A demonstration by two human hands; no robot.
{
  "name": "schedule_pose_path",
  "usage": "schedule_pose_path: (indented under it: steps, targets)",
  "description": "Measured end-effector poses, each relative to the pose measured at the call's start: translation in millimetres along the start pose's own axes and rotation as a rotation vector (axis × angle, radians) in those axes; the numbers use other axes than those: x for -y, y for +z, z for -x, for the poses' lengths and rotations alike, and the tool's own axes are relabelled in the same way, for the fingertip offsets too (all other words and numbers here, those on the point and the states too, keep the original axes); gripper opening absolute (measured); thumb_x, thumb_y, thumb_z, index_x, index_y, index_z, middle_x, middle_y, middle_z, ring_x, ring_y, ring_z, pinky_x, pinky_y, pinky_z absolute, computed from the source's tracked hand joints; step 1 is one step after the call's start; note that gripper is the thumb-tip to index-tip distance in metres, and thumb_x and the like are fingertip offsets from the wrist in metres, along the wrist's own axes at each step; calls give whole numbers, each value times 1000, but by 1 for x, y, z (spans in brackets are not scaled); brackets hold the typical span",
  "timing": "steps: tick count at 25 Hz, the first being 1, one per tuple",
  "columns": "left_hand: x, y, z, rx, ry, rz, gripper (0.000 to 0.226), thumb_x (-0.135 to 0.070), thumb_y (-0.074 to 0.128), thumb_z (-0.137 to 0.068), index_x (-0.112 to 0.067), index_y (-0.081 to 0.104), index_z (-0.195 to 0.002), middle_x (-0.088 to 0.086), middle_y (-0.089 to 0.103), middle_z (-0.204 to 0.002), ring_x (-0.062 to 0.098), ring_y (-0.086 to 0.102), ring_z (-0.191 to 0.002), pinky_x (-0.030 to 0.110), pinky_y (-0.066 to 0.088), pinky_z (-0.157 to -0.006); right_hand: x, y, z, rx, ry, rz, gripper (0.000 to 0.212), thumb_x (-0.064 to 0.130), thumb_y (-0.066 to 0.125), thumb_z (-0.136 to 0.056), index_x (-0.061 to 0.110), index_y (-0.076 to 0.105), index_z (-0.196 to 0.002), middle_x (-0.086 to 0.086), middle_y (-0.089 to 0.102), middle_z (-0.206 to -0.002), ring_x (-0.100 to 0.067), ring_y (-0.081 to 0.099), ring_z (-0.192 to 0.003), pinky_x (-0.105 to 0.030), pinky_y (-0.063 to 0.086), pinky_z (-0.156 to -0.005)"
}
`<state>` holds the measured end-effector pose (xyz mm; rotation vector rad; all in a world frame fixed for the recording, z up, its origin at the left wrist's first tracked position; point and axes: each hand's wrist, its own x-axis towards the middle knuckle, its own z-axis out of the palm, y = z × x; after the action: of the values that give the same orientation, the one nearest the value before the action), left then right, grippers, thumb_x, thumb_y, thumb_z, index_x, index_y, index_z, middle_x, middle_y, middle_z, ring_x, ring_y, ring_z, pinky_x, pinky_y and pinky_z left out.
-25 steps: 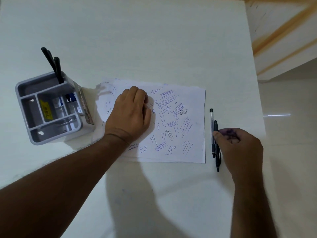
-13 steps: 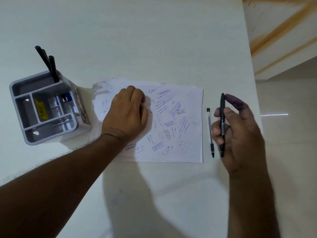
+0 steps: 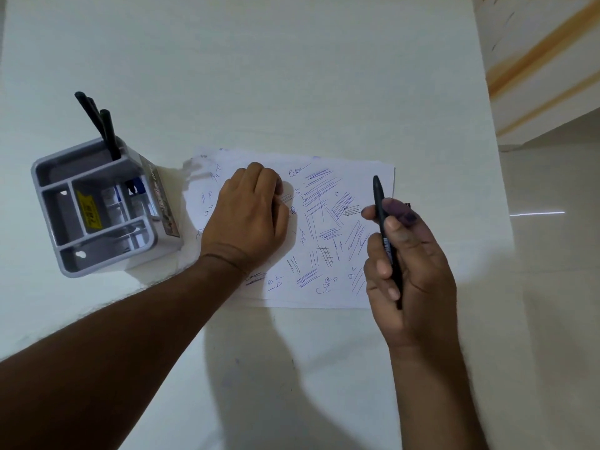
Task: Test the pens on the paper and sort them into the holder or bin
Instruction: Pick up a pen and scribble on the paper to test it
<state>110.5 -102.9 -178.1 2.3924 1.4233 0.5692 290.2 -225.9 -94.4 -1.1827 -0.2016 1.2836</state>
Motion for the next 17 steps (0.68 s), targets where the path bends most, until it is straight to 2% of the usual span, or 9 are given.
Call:
schedule_pose_path:
  steps: [3,6,8,11,14,17]
  targets:
    - [0,0,0,-2,7,7,8,-10,52,-85,-9,52,-93,6,50,-90,29,45,-80,43,42,-75,2,1,1,24,5,86,34,4,54,-95,18,76,-118,-7,73,-119,-13,25,-52,-15,23,-39]
    - [0,0,0,-2,-2,3,11,-7,59,-83,-9,52,-92,6,49,-90,29,44,-80,44,42,-75,-1,4,0,-28,-19,89,27,8,53,-93,15,78,-101,-10,73,-102,-16,16,-46,-17,19,-39]
    - [0,1,0,-2,-4,0,13,-7,61,-82,-9,52,-92,6,49,-90,29,44,-80,44,42,-74,-2,7,-2,-86,-23,40,27,18,52,-95,15,78,-87,-12,68,-83,-14,15,-38,-17,15,-40]
    - [0,1,0,0,-2,-1,15,-8,62,-82,-10,52,-92,5,49,-90,28,44,-80,44,42,-74,-3,10,-5,-176,-10,8,37,32,53,-95,15,76,-72,-12,54,-60,-11,18,-30,-16,17,-40]
    - [-1,1,0,-3,-11,-3,17,-7,64,-81,-10,52,-92,5,49,-90,28,44,-79,43,42,-74,-3,9,-6,-218,1,27,48,34,48,-103,12,73,-68,-13,48,-54,-13,18,-30,-17,19,-40]
    - [-1,0,0,-2,-12,-3,16,-7,63,-81,-10,52,-93,5,50,-90,28,44,-79,44,43,-74,-4,4,-10,-189,-8,75,49,34,42,-104,10,73,-74,-15,53,-60,-16,24,-35,-21,19,-44]
